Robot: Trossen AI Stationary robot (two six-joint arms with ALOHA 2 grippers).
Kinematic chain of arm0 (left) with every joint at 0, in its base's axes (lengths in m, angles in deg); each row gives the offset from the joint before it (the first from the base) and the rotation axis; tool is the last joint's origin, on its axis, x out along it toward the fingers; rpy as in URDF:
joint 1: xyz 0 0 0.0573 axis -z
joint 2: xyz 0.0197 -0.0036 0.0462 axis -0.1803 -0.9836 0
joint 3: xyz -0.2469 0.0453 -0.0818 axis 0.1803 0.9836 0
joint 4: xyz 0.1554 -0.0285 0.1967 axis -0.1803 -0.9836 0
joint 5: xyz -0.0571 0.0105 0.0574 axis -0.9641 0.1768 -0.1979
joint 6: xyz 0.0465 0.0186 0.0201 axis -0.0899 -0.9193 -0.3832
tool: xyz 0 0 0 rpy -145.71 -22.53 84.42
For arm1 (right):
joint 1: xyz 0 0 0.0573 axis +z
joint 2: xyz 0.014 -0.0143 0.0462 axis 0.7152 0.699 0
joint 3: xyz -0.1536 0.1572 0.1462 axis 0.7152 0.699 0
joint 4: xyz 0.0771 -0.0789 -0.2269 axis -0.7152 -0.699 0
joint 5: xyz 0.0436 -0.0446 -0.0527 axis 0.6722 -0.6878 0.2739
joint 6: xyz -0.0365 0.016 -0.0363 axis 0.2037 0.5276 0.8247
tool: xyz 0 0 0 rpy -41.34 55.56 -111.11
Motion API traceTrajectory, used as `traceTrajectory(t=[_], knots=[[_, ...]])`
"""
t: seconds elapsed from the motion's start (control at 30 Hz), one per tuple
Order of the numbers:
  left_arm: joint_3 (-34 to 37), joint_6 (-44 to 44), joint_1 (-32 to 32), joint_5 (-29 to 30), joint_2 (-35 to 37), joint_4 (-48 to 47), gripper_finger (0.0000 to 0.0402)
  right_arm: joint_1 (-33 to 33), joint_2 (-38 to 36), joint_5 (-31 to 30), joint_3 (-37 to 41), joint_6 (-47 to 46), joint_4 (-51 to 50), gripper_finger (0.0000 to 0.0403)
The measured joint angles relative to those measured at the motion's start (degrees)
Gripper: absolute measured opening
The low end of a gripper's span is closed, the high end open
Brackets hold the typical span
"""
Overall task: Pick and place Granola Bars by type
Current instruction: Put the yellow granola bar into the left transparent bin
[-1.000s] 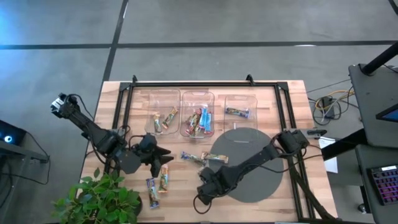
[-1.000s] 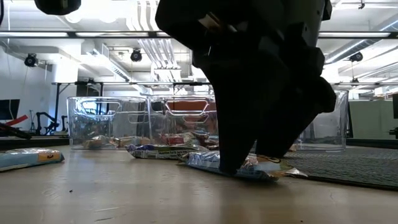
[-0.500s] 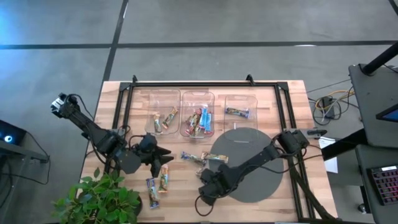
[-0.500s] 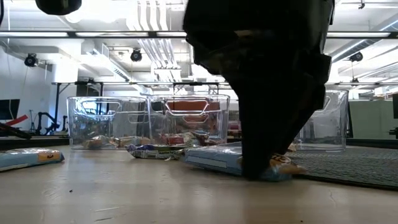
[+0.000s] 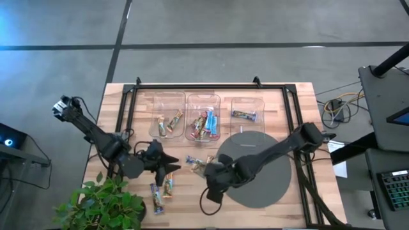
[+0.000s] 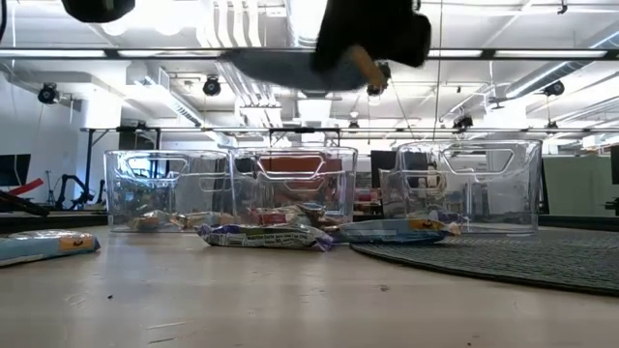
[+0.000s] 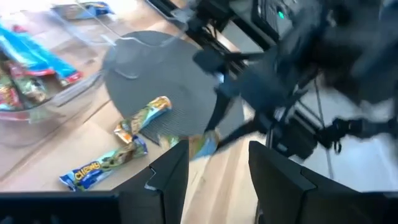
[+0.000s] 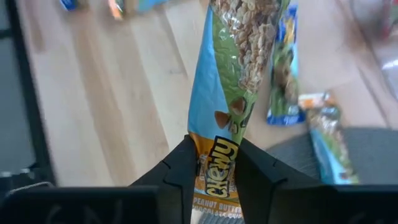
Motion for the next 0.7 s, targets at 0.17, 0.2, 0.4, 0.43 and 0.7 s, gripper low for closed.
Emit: traceTrajectory(t=[0.17,0.2,0.4,0.43,0.7], knots=[[0.0,3.6,-0.7,-0.3,-0.9,0.0,0.0149,-1.5,-1.8,-0.1,0.0,1.8,-0.2,0.0078],[0.0,6.4,-1.3,0.0,-1.1,0.2,0.0149,-1.8,-2.2,-0.1,0.0,2.1,-0.2,0.0079],[0.1,20.6,-4.7,-3.4,-2.9,0.2,0.0149,-2.1,-2.8,-3.3,-0.1,6.1,-0.2,0.0078],[0.2,21.1,-5.2,-4.7,-3.2,0.2,0.0149,-2.1,-2.8,-3.7,-0.3,6.5,-0.3,0.0078],[3.9,22.6,-8.0,-10.2,-4.4,7.0,0.0149,-2.1,-3.1,-4.5,-2.0,9.2,-0.2,0.0077]])
